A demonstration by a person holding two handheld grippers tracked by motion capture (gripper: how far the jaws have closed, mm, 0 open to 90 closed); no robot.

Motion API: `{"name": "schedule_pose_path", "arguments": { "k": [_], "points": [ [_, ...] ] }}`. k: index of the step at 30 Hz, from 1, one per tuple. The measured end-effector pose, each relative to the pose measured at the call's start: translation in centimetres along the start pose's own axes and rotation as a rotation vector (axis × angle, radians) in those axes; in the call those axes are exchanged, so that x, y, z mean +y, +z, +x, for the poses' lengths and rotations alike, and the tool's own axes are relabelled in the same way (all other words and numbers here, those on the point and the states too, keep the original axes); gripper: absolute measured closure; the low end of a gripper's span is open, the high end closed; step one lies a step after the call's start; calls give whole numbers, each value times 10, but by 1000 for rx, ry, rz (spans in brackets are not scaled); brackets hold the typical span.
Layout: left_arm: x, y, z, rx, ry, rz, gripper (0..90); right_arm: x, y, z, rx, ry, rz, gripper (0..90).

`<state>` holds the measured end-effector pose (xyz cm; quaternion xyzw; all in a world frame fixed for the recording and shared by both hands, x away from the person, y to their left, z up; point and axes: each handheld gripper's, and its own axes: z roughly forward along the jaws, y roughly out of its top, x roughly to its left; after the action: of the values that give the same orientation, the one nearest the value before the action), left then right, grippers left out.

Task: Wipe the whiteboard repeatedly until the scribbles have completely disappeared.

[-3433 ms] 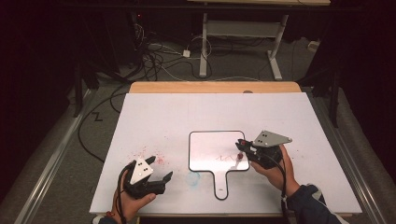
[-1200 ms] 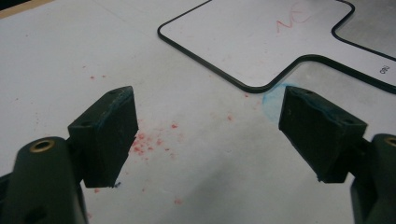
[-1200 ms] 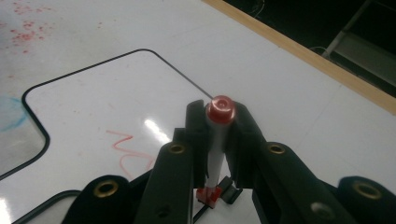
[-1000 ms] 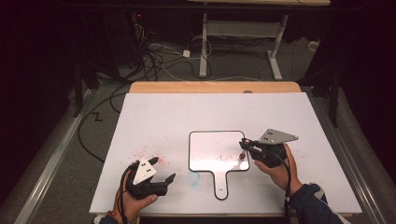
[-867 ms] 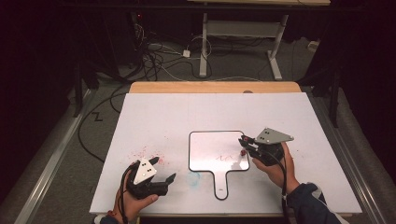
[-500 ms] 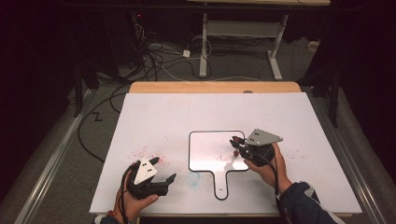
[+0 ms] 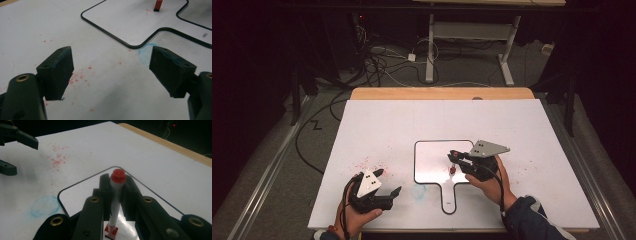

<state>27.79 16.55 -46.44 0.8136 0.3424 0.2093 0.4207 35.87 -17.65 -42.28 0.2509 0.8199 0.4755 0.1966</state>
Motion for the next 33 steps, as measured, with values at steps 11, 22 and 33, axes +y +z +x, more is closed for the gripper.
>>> {"name": "schedule_pose_path", "arguments": {
  "k": [11,22,33],
  "points": [
    [1,1,-1,-5,4,1,186,3,8,10,-8,-28,-7,810],
    [-1,-1,1,-1,-4,-2,187,7,18,10,-91,-62,-3,810],
    [-1,-2,1,-3,-2,0,187,12,23,20,-89,-100,18,810]
  ]
}}
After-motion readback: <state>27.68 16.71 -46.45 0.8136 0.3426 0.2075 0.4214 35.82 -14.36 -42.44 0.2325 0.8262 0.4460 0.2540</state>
